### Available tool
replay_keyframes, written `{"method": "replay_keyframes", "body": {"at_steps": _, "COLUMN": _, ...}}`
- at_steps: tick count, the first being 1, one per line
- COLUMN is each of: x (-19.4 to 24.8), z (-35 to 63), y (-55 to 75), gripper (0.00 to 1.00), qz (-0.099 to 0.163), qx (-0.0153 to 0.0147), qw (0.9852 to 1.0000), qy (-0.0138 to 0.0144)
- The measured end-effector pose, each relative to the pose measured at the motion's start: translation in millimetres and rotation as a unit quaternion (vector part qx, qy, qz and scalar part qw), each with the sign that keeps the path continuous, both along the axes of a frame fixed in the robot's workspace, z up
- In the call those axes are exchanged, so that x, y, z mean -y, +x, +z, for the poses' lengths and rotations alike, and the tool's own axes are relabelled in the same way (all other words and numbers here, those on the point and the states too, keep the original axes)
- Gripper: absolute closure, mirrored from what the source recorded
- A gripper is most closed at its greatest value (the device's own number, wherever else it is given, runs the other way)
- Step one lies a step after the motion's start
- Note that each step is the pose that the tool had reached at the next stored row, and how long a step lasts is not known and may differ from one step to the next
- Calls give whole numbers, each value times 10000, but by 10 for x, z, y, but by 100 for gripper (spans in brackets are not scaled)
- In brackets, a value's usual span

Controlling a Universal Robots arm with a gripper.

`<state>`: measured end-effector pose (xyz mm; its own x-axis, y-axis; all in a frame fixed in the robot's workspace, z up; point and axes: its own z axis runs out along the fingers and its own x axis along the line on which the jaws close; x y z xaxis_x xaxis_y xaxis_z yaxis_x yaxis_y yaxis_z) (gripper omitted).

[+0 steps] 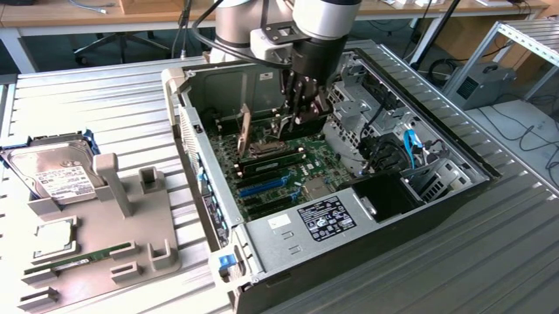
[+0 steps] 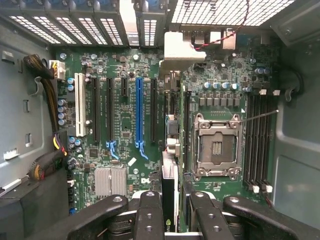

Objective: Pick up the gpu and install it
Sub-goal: 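Insert the gpu into the slot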

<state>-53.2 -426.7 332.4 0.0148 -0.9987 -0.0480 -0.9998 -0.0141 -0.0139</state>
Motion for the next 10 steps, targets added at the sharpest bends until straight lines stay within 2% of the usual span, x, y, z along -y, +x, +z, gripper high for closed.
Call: {"method": "replay_keyframes", "body": {"at_steps": 10, "x": 14, "z": -18, "y": -9, "gripper": 74, "qz": -1, "qx": 0, "qw": 10000, "qy": 0}}
